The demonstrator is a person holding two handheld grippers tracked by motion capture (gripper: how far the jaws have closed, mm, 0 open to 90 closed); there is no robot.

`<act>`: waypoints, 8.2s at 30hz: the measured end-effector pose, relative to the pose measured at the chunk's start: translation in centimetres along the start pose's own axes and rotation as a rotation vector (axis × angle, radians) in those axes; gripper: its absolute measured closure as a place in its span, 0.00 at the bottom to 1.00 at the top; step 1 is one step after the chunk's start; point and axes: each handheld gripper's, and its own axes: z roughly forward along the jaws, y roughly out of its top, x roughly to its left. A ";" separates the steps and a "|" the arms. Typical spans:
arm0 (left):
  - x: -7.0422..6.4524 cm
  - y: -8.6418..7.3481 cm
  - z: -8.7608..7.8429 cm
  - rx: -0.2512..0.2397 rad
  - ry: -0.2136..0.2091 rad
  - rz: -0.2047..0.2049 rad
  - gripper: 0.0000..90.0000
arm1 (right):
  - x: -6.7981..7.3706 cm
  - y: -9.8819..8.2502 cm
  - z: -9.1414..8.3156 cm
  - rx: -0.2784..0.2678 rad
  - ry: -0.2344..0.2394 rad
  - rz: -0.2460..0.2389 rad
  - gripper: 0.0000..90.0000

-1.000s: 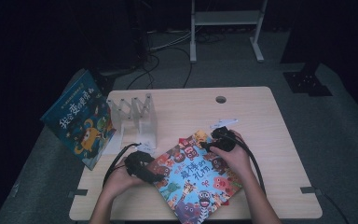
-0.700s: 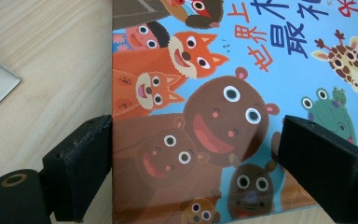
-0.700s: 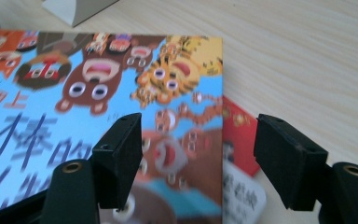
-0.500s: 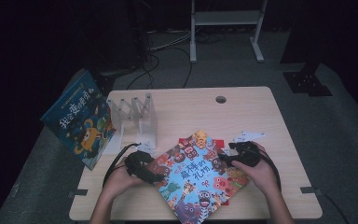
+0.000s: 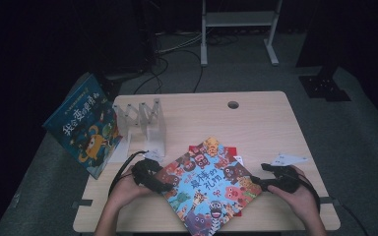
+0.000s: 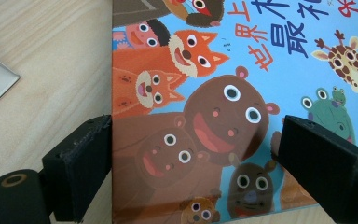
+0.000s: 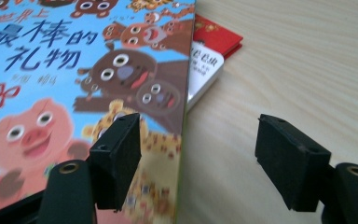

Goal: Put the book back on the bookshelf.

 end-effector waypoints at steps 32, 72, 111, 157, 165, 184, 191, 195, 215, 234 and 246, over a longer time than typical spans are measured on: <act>-0.1 -0.5 -0.3 0.010 -0.012 -0.021 0.11 | 1.1 -2.0 -0.3 -0.010 0.158 -0.069 0.46; 0.9 -1.1 -0.5 0.012 -0.039 -0.074 0.09 | 1.1 0.4 2.4 0.048 0.104 -0.104 0.49; 2.3 0.4 1.0 -0.008 -0.079 -0.105 0.07 | 4.7 0.2 2.7 0.027 0.143 -0.179 0.50; 2.6 7.6 -5.0 -0.082 -0.085 -0.020 0.18 | 5.5 1.9 4.1 0.061 0.115 -0.123 0.50; 2.6 9.4 -6.5 -0.082 -0.072 0.003 0.19 | 6.2 2.6 5.0 0.058 0.089 -0.113 0.51; 0.9 13.5 -9.7 -0.083 -0.026 0.127 0.40 | 8.3 3.5 6.6 0.031 0.019 -0.084 0.58; 0.3 14.0 -10.5 -0.083 -0.017 0.155 0.47 | 8.8 3.6 7.1 0.007 0.003 -0.079 0.60; 0.2 14.1 -10.1 -0.037 -0.030 0.146 0.52 | 8.7 3.6 7.1 0.004 0.005 -0.082 0.59; -0.3 16.3 -9.5 0.076 -0.149 0.074 0.75 | 6.9 3.4 6.2 -0.035 -0.022 -0.104 0.43; -2.4 18.7 -12.2 0.135 -0.087 0.122 0.89 | 0.4 0.9 3.1 -0.114 -0.187 0.057 0.36; -3.0 18.1 -13.6 0.149 -0.004 0.136 0.89 | -1.1 0.0 3.9 -0.077 -0.245 0.102 0.34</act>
